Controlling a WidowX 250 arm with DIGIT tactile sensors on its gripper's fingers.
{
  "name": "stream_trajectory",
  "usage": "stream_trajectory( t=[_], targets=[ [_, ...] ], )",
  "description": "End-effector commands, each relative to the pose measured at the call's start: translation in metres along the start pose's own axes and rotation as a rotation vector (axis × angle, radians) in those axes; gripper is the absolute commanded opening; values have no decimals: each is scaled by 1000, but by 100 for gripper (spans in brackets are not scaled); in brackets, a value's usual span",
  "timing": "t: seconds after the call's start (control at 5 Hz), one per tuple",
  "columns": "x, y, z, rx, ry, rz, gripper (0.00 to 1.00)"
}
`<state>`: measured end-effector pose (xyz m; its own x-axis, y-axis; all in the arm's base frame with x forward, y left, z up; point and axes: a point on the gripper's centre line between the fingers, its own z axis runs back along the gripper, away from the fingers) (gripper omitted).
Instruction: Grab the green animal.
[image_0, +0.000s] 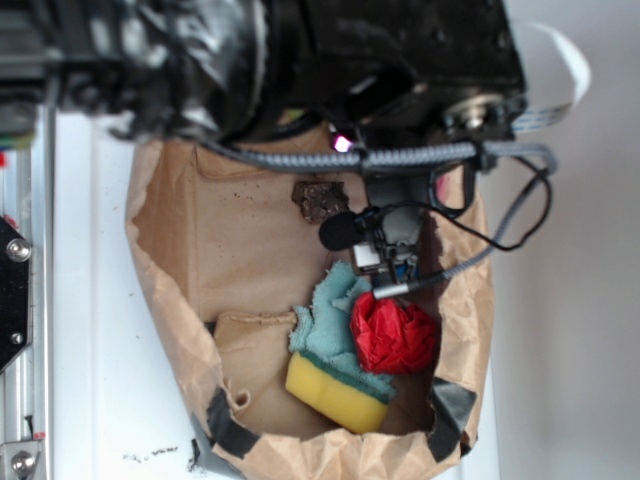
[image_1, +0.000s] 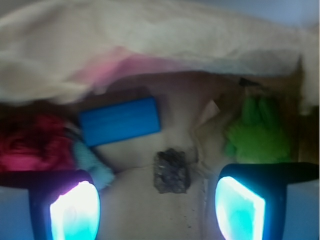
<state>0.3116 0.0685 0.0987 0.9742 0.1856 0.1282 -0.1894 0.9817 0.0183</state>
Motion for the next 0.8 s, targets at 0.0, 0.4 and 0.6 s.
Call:
stream_trajectory(
  t=[0.0,0.4,0.6],
  targets=[
    [5,27,-7,94,-140,-35,100],
    [27,40,-8,155,-160,29,100],
    [30,41,-1,141,-156,40,100]
  ],
)
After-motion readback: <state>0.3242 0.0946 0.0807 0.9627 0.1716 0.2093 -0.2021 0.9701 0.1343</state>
